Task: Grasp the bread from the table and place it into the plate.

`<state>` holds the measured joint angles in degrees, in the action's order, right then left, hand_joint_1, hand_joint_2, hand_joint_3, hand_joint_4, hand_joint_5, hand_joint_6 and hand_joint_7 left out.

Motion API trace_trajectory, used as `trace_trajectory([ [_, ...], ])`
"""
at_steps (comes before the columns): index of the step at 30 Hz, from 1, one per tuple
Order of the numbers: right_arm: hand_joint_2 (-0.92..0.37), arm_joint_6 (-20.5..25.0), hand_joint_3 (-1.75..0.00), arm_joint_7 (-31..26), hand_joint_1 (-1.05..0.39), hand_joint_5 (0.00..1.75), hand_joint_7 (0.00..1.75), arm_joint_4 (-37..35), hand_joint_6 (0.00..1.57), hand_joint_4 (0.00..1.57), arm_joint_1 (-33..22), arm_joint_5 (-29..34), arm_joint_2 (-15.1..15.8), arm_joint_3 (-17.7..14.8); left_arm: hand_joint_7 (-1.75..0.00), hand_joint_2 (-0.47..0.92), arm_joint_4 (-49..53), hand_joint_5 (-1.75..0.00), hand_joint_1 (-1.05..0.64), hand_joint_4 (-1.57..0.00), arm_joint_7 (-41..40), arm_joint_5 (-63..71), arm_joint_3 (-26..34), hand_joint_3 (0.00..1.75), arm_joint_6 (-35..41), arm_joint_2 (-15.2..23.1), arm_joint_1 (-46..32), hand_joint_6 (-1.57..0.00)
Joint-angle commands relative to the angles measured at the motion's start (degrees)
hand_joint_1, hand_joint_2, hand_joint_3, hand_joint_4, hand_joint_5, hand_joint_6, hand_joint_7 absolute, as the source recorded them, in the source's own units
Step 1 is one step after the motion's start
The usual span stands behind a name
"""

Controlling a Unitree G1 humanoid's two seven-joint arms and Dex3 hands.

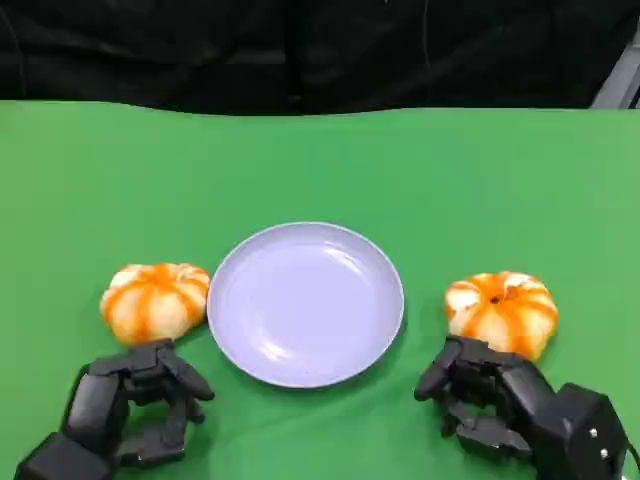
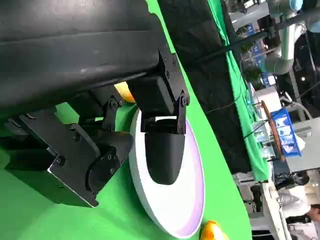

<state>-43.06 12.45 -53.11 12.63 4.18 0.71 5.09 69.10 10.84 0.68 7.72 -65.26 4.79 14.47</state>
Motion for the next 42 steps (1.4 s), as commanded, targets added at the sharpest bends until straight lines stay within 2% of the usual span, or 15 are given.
trace_trajectory([
  [1,-0.90,1.4,-0.57,0.2,0.01,1.73,1.32,-1.0,0.73,0.68,-0.7,-0.2,0.6,-0.3,-1.09,0.35,0.5,-1.30,0.11,-1.01,-0.1,0.0,0.3,1.37,0.0,1.3,0.4,-1.08],
  [16,-0.90,1.0,-0.57,0.3,0.00,1.73,1.32,-1.6,0.73,0.68,-0.4,-0.1,0.6,-0.4,-1.10,0.35,0.6,-1.30,0.11,-1.00,-0.2,-0.4,0.5,1.36,-0.2,1.0,0.5,-1.07],
  [24,-0.89,1.4,-0.58,0.8,0.01,1.72,1.31,-1.7,0.73,0.68,-0.3,-0.6,0.4,-0.6,-0.91,0.46,0.3,-1.13,0.10,-0.96,-4.0,1.1,0.3,1.18,-0.3,1.1,0.5,-1.06],
  [29,-0.90,0.9,-0.58,0.5,0.01,1.73,1.31,-1.8,0.73,0.68,-0.3,-0.2,0.7,-0.5,-0.77,0.51,-0.4,-1.03,0.07,-0.92,-2.4,-0.5,0.8,1.07,0.0,0.6,0.4,-1.05],
  [32,-0.90,1.0,-0.58,0.2,0.01,1.72,1.32,-1.8,0.73,0.68,-0.3,0.0,0.8,-0.4,-0.61,0.59,-0.9,-0.92,0.02,-0.89,-1.9,-0.9,0.6,0.88,-0.8,0.8,0.2,-1.06],
  [33,-0.90,1.2,-0.57,0.1,0.01,1.73,1.32,-1.7,0.73,0.68,-0.4,0.1,0.8,-0.3,-0.49,0.65,-1.1,-0.84,-0.01,-0.90,-1.2,-1.2,0.6,0.73,-1.0,0.9,0.3,-1.08],
  [35,-0.90,1.6,-0.57,0.1,0.01,1.73,1.32,-1.4,0.73,0.68,-0.5,0.0,0.7,-0.3,-0.33,0.74,-1.3,-0.72,-0.03,-0.93,0.3,-2.1,0.8,0.53,-1.2,1.1,0.3,-1.12],
  [37,-0.91,1.8,-0.57,0.0,0.01,1.73,1.32,-1.2,0.73,0.68,-0.6,0.0,0.7,-0.3,-0.13,0.82,-1.6,-0.51,-0.08,-0.98,1.9,-3.0,1.0,0.30,-1.0,1.1,0.3,-1.14],
  [40,-0.91,1.8,-0.57,0.0,0.01,1.74,1.33,-1.3,0.72,0.67,-0.6,0.0,0.8,-0.3,-0.02,0.87,-2.4,-0.27,-0.11,-1.04,4.1,-4.8,1.5,0.15,-0.4,0.9,0.1,-1.08],
  [42,-0.91,1.8,-0.57,0.0,0.01,1.74,1.33,-1.3,0.72,0.67,-0.6,0.0,0.8,-0.3,0.00,0.88,-2.7,-0.20,-0.12,-1.06,5.2,-5.6,1.8,0.11,-0.2,0.8,0.1,-1.06],
])
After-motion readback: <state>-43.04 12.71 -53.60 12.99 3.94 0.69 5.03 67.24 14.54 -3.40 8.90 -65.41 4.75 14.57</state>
